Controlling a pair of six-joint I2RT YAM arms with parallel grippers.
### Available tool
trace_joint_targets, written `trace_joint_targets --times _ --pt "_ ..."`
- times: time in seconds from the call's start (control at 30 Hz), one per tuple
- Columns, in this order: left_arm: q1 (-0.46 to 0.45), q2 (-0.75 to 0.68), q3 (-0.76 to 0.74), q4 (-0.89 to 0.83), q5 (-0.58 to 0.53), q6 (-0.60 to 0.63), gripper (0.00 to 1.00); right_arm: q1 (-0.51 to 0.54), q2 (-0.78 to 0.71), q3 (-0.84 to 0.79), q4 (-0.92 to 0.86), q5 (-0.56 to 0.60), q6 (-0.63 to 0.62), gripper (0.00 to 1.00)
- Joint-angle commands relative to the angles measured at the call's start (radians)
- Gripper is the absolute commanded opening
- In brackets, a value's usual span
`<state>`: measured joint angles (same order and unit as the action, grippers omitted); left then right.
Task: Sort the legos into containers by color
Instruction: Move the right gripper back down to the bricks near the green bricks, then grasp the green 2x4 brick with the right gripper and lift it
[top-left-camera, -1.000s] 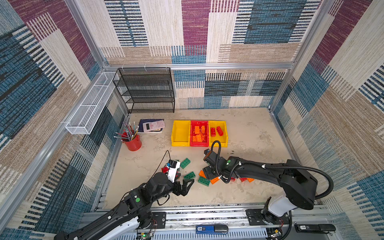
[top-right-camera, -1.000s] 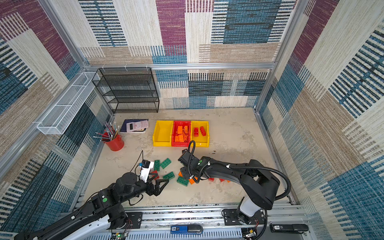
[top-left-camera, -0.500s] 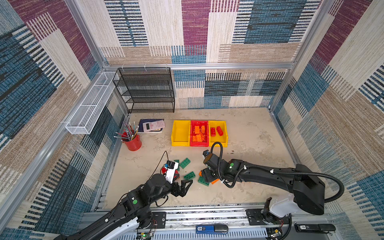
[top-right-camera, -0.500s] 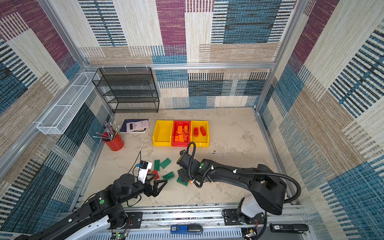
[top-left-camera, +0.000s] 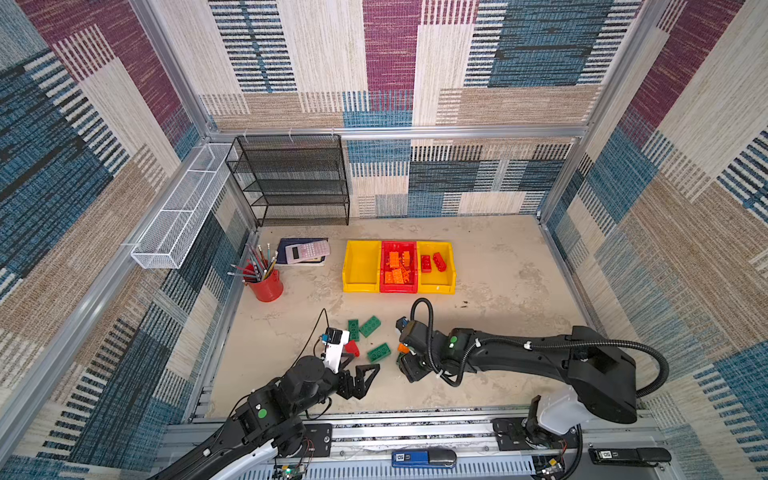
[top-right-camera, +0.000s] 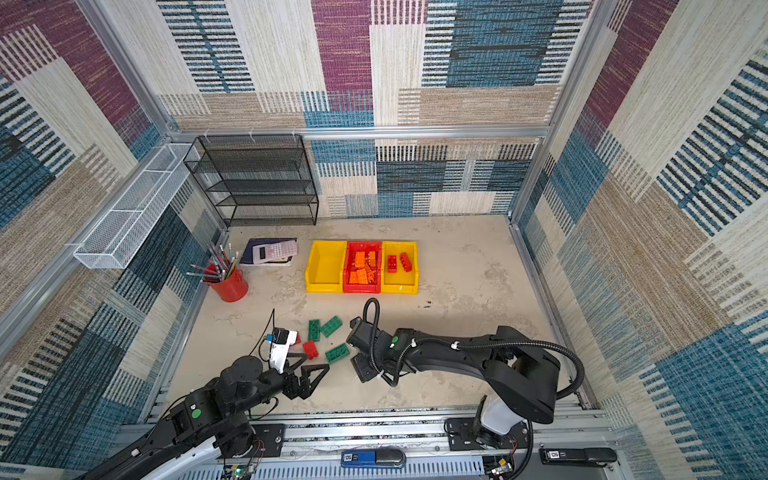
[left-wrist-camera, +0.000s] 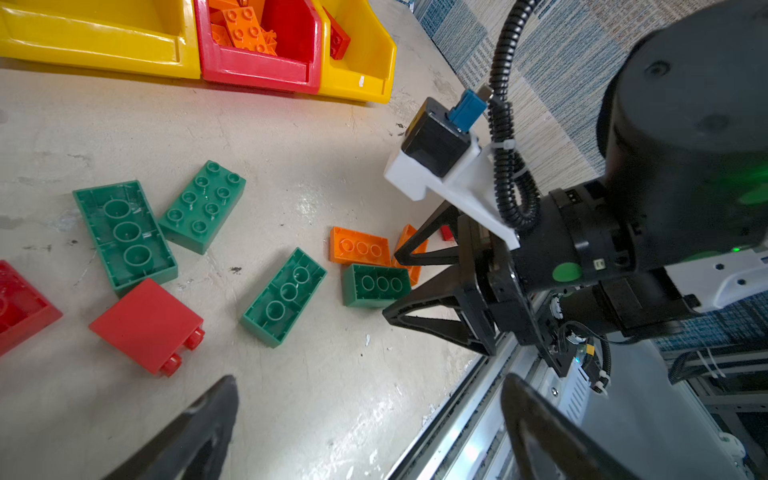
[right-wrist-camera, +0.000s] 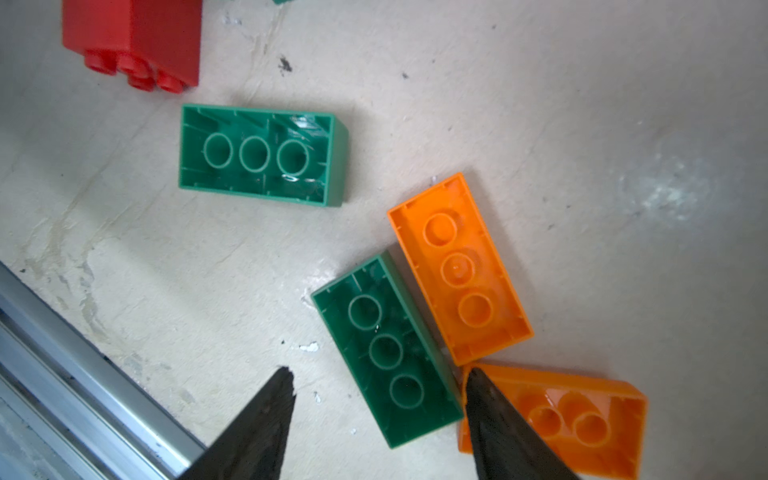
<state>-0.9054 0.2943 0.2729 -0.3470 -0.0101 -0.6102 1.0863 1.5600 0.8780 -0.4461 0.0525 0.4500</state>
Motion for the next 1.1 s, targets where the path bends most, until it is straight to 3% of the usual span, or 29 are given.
trace_joint_targets --times 0.0,0.17,0.47,0.73,0.9,1.07 --pt "0.000 -0.006 -0.003 -0.019 -0.012 -0.028 0.99 0.000 0.022 0.010 0.042 0.019 -0.028 0.67" --pt "0.000 -0.007 -0.003 -0.026 -0.008 -0.032 0.99 0.000 0.058 0.025 0.046 0.022 -0.038 0.64" --pt "0.000 -0.014 -0.008 -0.029 -0.013 -0.027 0.99 0.000 0.066 0.035 0.027 0.011 -0.019 0.47" --pt "0.000 -0.020 -0.017 -0.024 -0.013 -0.023 0.99 0.000 0.118 0.044 0.021 -0.008 -0.016 0.46" --pt "0.001 -0.051 -0.020 -0.045 -0.020 -0.025 0.99 0.001 0.124 0.070 0.005 0.024 -0.012 0.31" --pt "0.000 -0.081 -0.008 -0.073 -0.054 -0.020 0.99 -0.012 0.100 0.122 0.002 0.050 -0.026 0.26"
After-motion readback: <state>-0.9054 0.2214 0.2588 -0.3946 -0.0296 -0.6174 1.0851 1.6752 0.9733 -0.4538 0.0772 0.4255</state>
